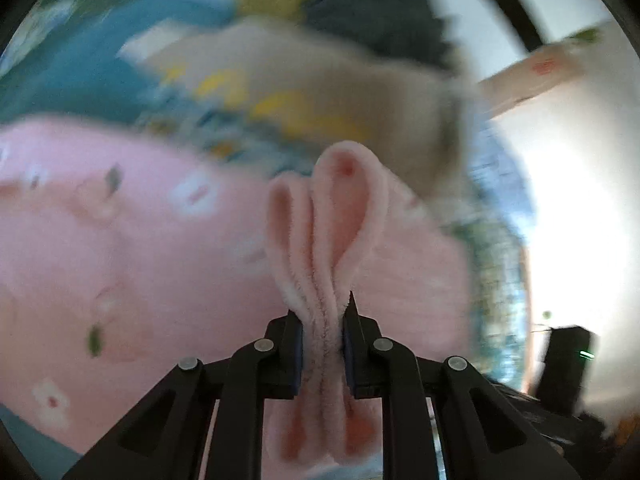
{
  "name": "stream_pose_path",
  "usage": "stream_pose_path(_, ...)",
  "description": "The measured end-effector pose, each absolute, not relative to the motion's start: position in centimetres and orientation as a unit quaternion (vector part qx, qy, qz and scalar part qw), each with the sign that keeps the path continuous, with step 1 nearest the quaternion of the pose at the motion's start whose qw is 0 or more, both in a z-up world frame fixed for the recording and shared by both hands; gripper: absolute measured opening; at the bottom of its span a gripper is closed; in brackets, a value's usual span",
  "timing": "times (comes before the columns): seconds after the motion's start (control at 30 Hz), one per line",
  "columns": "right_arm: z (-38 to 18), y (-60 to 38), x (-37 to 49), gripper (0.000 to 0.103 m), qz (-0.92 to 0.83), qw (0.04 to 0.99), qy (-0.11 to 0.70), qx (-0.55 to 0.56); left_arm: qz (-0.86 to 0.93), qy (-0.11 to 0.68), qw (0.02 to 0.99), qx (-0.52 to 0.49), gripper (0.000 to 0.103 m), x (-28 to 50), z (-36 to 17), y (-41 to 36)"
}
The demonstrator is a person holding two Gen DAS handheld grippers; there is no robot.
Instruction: Fold clothes
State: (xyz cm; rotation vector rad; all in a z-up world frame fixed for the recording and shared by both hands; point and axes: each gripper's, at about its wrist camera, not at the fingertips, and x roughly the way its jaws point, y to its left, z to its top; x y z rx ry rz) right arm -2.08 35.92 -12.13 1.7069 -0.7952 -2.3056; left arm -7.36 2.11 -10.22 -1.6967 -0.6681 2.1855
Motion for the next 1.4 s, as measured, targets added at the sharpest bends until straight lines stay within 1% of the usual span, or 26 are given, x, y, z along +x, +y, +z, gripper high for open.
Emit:
stream_pose_path(0.07, -12.7, 35.3, -2.3, 0.053, -0.767, 0.085, -0.263, 0.579, 0.742, -0.226, 0.119, -0.62, 0.023, -8.1, -12.9, 1.8)
stream_pose_path(0.1, -12.8, 35.0, -2.5, 0.053, -0.767, 0.085, -0.253, 0.584, 0.738, -0.234, 0.117, -0.622, 0.028, -8.0, -13.4, 1.4)
stream_pose_path(0.17, -12.9, 34.3, -2.7, 0.053, -0.769, 0.084, -0.229, 0.59, 0.737, -0.256, 0.117, -0.615, 0.029, -7.9, -13.4, 0.9)
stream_pose_path(0.27, -13.1, 34.0, -2.9, 0.054, -0.768, 0.084, -0.216, 0.597, 0.739, -0.287, 0.115, -0.598, 0.03, -7.8, -12.7, 0.1)
stream_pose_path(0.47, -12.9, 34.6, -2.7, 0.054, -0.764, 0.083, -0.234, 0.595, 0.748, -0.326, 0.125, -0.565, 0.03, -7.2, -9.8, -0.9)
stream_pose_path(0.5, -12.6, 34.9, -2.6, 0.054, -0.766, 0.083, -0.238, 0.592, 0.746, -0.334, 0.129, -0.561, 0.031, -6.9, -9.3, -1.2)
stream_pose_path(0.53, -12.3, 35.2, -2.5, 0.054, -0.768, 0.081, -0.242, 0.588, 0.745, -0.343, 0.133, -0.557, 0.035, -6.5, -8.8, -1.4)
stream_pose_path(0.6, -11.9, 35.7, -2.3, 0.054, -0.77, 0.078, -0.251, 0.581, 0.754, -0.336, 0.158, -0.542, 0.04, -4.1, -8.7, -1.7)
stream_pose_path(0.67, -11.8, 35.9, -2.3, 0.054, -0.771, 0.075, -0.259, 0.577, 0.749, -0.317, 0.17, -0.557, 0.04, -2.8, -9.0, -0.5)
stream_pose_path(0.87, -10.5, 35.9, -2.3, 0.054, -0.783, 0.075, -0.255, 0.562, 0.711, -0.333, 0.157, -0.599, 0.039, -2.5, -11.5, 1.7)
stream_pose_path(0.97, -10.5, 36.0, -2.1, 0.054, -0.786, 0.071, -0.256, 0.559, 0.724, -0.324, 0.16, -0.588, 0.038, -2.4, -10.5, 2.0)
stream_pose_path(1.0, -10.6, 36.2, -2.0, 0.054, -0.785, 0.07, -0.26, 0.558, 0.726, -0.315, 0.159, -0.59, 0.035, -2.5, -10.5, 2.4)
stream_pose_path(1.03, -10.8, 36.2, -1.9, 0.054, -0.783, 0.068, -0.265, 0.558, 0.728, -0.305, 0.158, -0.594, 0.025, -2.5, -10.5, 2.8)
stream_pose_path(1.1, -11.1, 36.2, -1.9, 0.054, -0.78, 0.066, -0.271, 0.561, 0.739, -0.284, 0.147, -0.593, 0.015, -2.7, -10.6, 3.4)
stream_pose_path(1.13, -11.2, 36.2, -1.8, 0.054, -0.779, 0.067, -0.272, 0.561, 0.745, -0.273, 0.141, -0.592, 0.014, -2.7, -10.7, 3.6)
stream_pose_path(1.23, -10.6, 36.4, -1.6, 0.054, -0.787, 0.073, -0.269, 0.551, 0.749, -0.297, 0.13, -0.578, 0.014, -2.4, -10.0, 2.5)
stream_pose_path(1.33, -10.8, 36.8, -1.7, 0.054, -0.786, 0.067, -0.263, 0.555, 0.743, -0.286, 0.11, -0.595, 0.014, -2.2, -11.2, 1.9)
stream_pose_path(1.4, -12.1, 37.0, -1.7, 0.054, -0.775, 0.063, -0.269, 0.568, 0.74, -0.279, 0.105, -0.603, 0.014, -2.6, -12.2, 2.2)
